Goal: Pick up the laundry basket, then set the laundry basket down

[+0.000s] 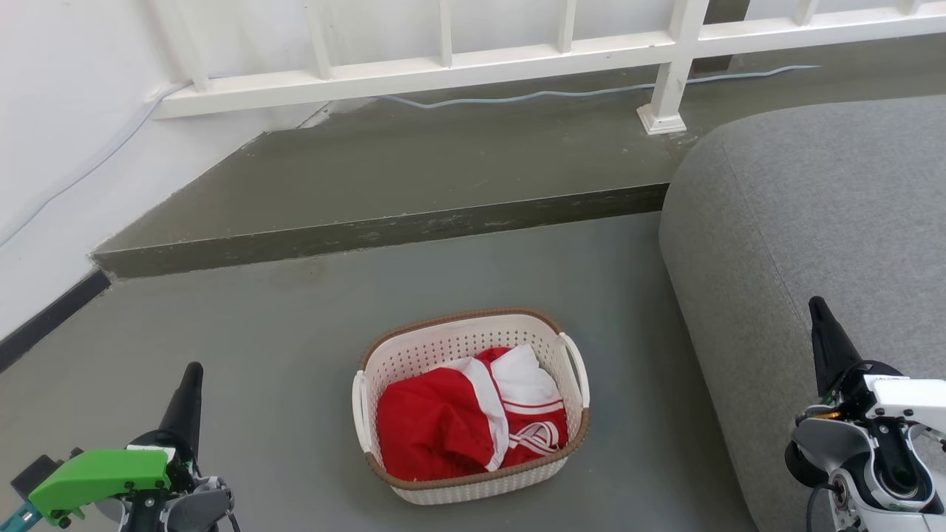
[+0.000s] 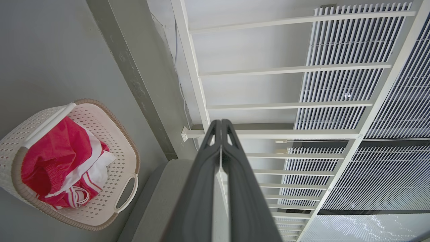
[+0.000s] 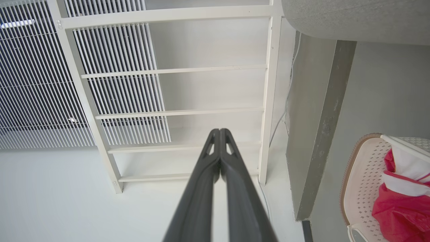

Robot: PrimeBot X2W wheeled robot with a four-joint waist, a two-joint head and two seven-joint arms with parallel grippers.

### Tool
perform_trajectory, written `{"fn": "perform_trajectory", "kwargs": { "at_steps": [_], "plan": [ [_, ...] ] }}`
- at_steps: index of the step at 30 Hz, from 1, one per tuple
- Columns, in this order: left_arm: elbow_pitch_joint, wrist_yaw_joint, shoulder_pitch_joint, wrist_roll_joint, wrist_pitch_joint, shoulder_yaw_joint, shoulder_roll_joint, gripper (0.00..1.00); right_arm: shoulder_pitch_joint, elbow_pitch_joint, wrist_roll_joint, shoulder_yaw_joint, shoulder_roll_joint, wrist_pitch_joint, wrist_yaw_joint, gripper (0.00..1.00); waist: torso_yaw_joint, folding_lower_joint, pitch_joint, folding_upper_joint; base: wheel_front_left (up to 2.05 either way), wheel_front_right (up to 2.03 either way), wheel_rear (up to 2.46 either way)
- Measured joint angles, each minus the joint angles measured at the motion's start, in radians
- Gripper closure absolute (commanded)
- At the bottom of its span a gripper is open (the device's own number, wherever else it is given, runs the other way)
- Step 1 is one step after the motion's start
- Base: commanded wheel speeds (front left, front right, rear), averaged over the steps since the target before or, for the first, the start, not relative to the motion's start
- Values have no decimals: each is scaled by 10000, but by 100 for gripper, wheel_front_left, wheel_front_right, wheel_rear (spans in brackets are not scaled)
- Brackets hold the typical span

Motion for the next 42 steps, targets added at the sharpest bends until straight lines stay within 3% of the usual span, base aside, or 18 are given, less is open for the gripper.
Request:
{"fn": "perform_trajectory", "kwargs": {
  "at_steps": [42],
  "plan": [
    [-17,-2,-12,12,40,50,-6,100,-3,-8,-6,-48,35,40,0,100,0,0,4,0,0,0,0]
  ]
}}
